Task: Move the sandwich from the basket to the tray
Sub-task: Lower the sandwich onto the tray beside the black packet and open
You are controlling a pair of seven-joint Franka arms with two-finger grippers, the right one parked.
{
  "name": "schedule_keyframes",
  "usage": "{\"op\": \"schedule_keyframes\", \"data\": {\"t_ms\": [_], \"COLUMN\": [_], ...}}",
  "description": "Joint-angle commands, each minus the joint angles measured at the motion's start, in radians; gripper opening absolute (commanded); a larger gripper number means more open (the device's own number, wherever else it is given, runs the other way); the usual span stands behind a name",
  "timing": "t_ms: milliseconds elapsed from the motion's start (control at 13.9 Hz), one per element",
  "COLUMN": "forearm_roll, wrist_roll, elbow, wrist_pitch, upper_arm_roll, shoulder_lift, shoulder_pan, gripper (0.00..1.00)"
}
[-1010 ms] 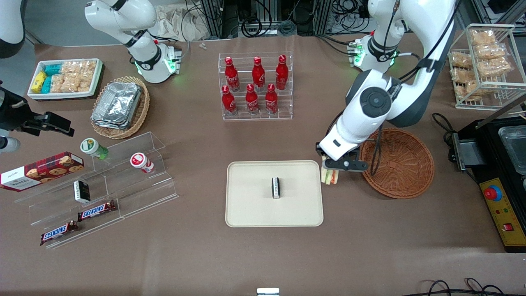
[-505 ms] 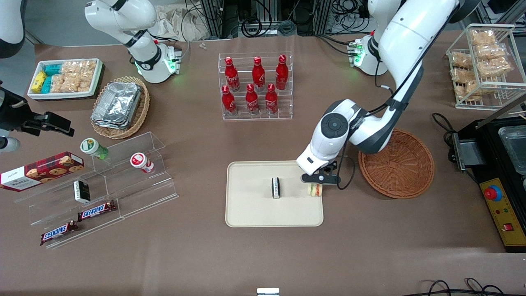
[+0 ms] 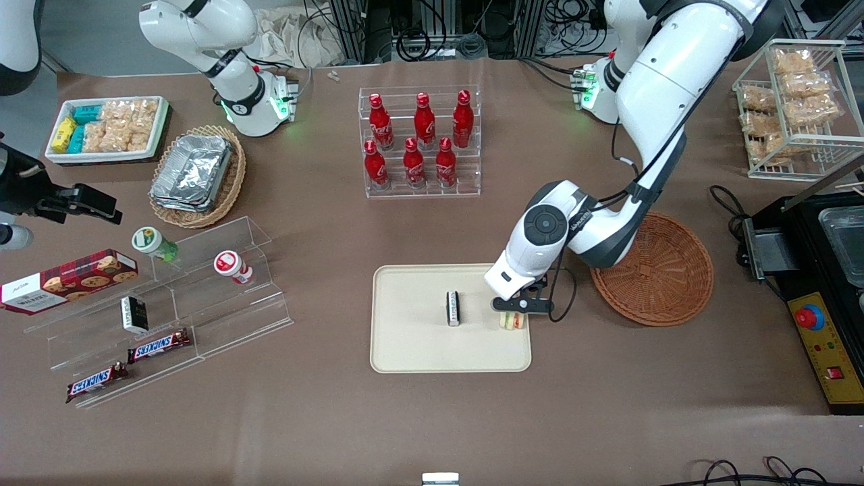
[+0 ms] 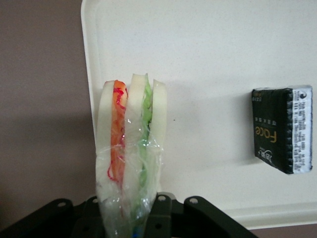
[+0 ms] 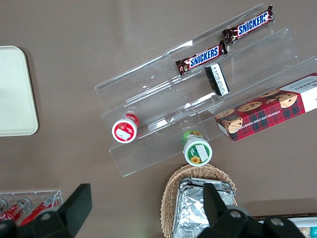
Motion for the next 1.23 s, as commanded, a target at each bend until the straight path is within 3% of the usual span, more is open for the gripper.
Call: {"op": "schedule_keyframes", "data": {"t_ms": [0,144,433,649,866,1010,1155], "forearm_roll": [0.026,0.026,0.028,0.008,-0.188,-0.271,-0.329], "wrist_roll": [-0.031,-0.031,-0.031,-0.033,-0.011,0.054,0.200], "elbow": [0.028,0.033,0.033,0.024,0.024,0.027,0.040], "wrist_pitch": [0.017,0.020,0.010,-0.106,-0.243,-0.370,-0.554], "upper_arm_roll": [-0.005,-0.005,-0.005,-0.010,-0.021,-0.016,0.087], "shoulder_lift": [0.034,0.037,0.022,-0.090,-0.281,-0.416,-0.527], "shoulder_pan": [-0.004,-0.002,-0.004,0.006,0.009,0.039,0.038], "gripper": [0.07,1.00,1.00,1.00,1.00,1.00,1.00]}}
